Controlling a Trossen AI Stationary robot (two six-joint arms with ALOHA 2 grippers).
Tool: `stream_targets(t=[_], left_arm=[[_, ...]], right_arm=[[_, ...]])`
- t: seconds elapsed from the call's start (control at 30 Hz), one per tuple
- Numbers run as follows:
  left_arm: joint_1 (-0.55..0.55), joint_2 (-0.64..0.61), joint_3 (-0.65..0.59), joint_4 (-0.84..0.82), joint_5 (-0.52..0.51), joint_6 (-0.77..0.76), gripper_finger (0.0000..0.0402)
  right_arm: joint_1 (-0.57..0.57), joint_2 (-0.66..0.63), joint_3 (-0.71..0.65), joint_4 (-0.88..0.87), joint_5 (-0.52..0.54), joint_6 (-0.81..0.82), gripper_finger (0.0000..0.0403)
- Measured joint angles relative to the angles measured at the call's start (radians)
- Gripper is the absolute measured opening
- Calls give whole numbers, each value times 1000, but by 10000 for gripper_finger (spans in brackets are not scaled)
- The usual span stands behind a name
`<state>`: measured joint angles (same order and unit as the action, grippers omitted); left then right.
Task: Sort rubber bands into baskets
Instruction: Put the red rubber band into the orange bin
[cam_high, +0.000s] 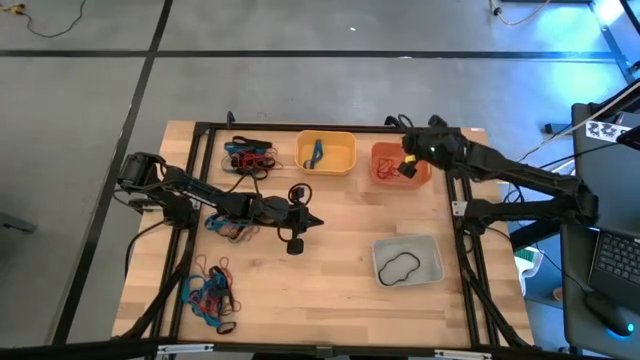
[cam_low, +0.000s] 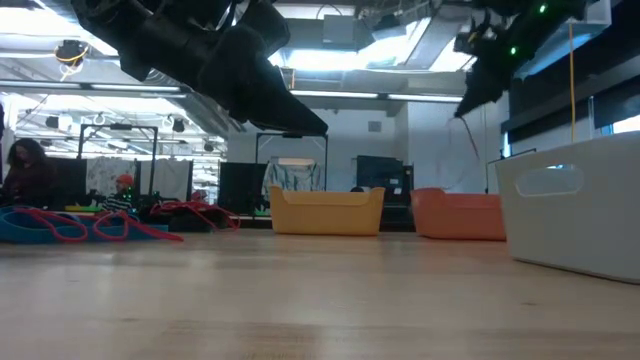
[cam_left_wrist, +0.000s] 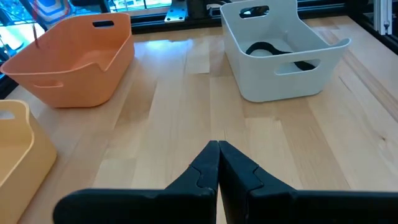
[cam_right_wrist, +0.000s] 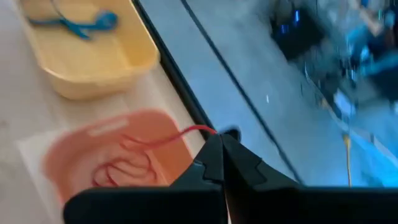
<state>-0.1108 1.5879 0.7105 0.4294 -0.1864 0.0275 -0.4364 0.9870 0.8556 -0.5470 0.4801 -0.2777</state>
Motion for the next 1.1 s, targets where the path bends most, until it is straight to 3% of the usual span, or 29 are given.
stream_targets(t=[0.17, 0.43, 0.8, 0.97, 1.1], left_arm=[[0, 0, 0, 0, 0, 1, 1], [0, 0, 0, 0, 0, 1, 1], [-1, 0, 0, 0, 0, -3, 1], [-5, 0, 0, 1, 0, 3, 1], [-5, 0, 0, -6, 0, 1, 1]], right_arm=[[-71, 32, -66, 27, -5, 47, 0], [-138, 91, -181, 133, -129, 110, 0], [-148, 194, -226, 162, -134, 202, 12], [-148, 231, -229, 182, -134, 218, 43], [-147, 243, -229, 180, -134, 224, 101]])
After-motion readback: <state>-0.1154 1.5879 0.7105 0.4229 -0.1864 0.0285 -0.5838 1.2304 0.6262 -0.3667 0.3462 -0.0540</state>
